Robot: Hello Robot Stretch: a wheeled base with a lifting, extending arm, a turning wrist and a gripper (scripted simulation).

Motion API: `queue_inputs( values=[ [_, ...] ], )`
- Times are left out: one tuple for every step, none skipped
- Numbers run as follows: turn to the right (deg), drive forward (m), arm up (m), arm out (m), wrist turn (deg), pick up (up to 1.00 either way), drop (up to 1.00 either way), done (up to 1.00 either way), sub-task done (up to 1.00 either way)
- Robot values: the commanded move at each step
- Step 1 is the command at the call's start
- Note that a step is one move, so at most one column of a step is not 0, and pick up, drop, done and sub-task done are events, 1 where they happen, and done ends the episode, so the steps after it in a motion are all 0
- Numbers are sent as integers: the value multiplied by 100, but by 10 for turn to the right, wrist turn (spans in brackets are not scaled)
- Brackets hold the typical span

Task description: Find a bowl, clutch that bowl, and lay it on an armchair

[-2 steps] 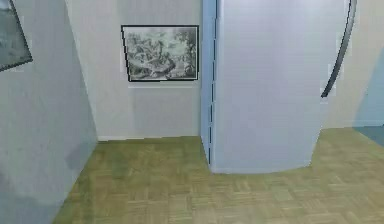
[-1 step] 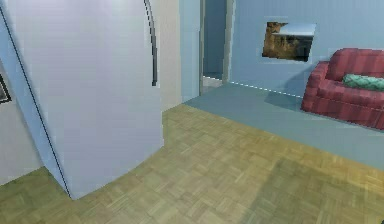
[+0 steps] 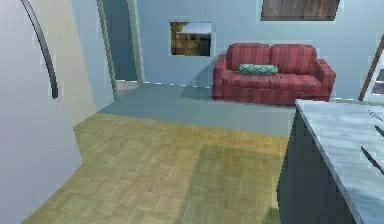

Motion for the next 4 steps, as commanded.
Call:
queue_inputs(
  values=[
    [0, 0, 50, 0, 0, 0, 0, 0, 0],
    [0, 0, 38, 0, 0, 0, 0, 0, 0],
    [0, 0, 0, 38, 0, 0, 0, 0, 0],
    [0, 0, 0, 0, 450, 0, 0, 0, 0]
  ],
)
